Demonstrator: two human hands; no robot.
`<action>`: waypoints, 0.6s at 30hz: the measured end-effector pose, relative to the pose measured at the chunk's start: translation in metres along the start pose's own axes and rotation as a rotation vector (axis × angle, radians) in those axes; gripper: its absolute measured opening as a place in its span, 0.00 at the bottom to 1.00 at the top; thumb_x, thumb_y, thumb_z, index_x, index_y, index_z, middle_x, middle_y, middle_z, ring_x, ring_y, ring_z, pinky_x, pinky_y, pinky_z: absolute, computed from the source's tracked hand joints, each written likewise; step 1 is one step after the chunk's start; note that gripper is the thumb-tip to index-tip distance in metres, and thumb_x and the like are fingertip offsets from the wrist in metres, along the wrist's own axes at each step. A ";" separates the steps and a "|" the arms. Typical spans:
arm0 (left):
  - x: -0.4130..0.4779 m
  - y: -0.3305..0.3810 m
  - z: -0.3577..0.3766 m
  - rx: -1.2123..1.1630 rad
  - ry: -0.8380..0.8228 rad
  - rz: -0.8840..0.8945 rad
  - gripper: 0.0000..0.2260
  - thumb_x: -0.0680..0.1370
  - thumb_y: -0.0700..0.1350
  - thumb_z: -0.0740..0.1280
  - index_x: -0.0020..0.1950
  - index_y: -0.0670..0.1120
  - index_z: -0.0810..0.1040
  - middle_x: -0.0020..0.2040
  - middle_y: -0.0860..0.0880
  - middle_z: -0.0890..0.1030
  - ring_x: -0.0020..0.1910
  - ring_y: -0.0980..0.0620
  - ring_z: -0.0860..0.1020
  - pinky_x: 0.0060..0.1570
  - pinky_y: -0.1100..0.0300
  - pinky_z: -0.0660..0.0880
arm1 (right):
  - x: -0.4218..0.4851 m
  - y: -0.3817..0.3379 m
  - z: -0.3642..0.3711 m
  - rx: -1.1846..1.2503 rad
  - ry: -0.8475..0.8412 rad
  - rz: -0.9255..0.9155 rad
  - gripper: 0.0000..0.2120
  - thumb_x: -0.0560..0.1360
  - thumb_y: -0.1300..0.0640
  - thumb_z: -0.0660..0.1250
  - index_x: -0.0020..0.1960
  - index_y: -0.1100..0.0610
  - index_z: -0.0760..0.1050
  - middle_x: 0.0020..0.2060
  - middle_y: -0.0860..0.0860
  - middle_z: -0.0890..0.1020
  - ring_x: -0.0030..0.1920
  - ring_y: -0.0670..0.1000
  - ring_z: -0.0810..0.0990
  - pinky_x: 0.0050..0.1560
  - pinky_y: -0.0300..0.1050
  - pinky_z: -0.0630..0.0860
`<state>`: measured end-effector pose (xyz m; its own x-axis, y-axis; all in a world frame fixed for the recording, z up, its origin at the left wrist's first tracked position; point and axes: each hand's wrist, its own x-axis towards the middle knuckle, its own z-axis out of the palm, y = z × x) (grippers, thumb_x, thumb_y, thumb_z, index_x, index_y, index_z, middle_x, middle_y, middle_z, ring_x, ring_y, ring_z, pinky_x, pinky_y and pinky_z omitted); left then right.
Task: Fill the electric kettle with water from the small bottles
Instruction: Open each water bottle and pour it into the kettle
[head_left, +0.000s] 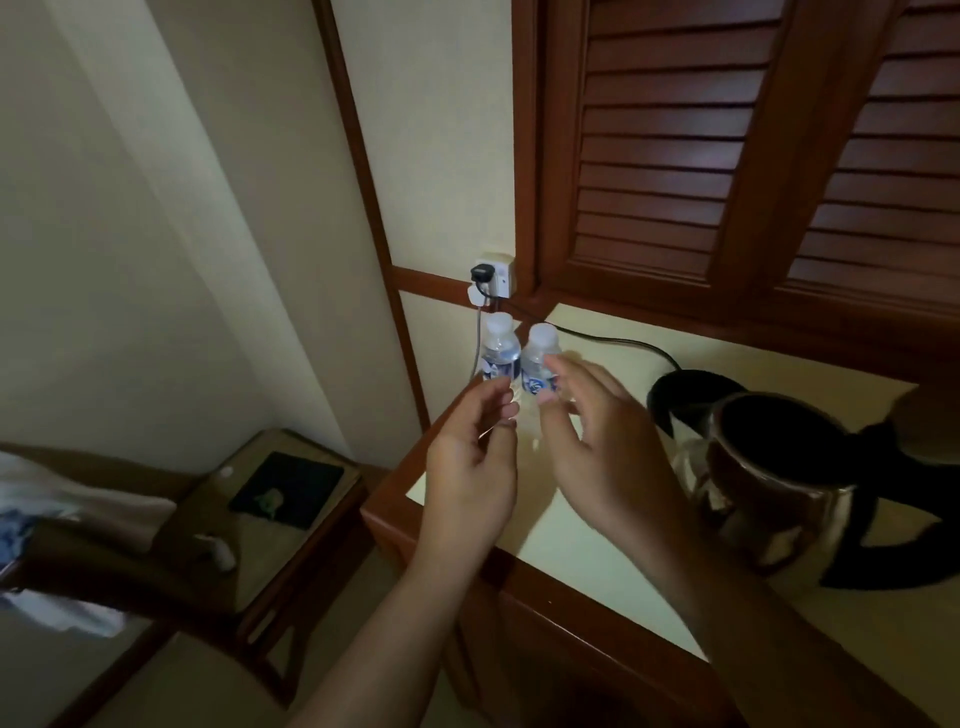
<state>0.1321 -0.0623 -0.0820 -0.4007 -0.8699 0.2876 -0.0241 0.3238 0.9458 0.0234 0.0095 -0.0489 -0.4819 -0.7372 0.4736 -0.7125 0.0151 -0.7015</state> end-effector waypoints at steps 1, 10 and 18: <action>0.009 -0.005 -0.001 0.010 0.000 -0.015 0.15 0.84 0.39 0.64 0.69 0.52 0.79 0.60 0.56 0.84 0.61 0.59 0.81 0.65 0.54 0.79 | 0.012 0.005 0.008 -0.034 0.046 -0.025 0.18 0.80 0.56 0.62 0.68 0.59 0.75 0.62 0.55 0.80 0.59 0.53 0.80 0.60 0.48 0.77; 0.047 -0.018 -0.002 0.050 -0.014 -0.094 0.15 0.85 0.44 0.64 0.71 0.54 0.77 0.62 0.57 0.82 0.60 0.61 0.79 0.59 0.66 0.77 | 0.093 0.034 0.040 -0.691 -0.045 0.043 0.24 0.81 0.39 0.58 0.64 0.57 0.75 0.52 0.61 0.78 0.52 0.64 0.79 0.40 0.48 0.68; 0.033 -0.017 -0.011 0.048 -0.105 -0.129 0.20 0.82 0.44 0.70 0.72 0.57 0.75 0.59 0.63 0.80 0.57 0.71 0.77 0.54 0.74 0.76 | 0.085 0.018 0.024 -0.608 -0.012 0.032 0.17 0.75 0.43 0.66 0.38 0.54 0.66 0.29 0.49 0.66 0.34 0.58 0.76 0.31 0.43 0.58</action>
<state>0.1296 -0.1003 -0.0874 -0.4848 -0.8626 0.1447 -0.1238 0.2315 0.9649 -0.0184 -0.0693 -0.0336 -0.5042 -0.7379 0.4488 -0.8633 0.4175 -0.2835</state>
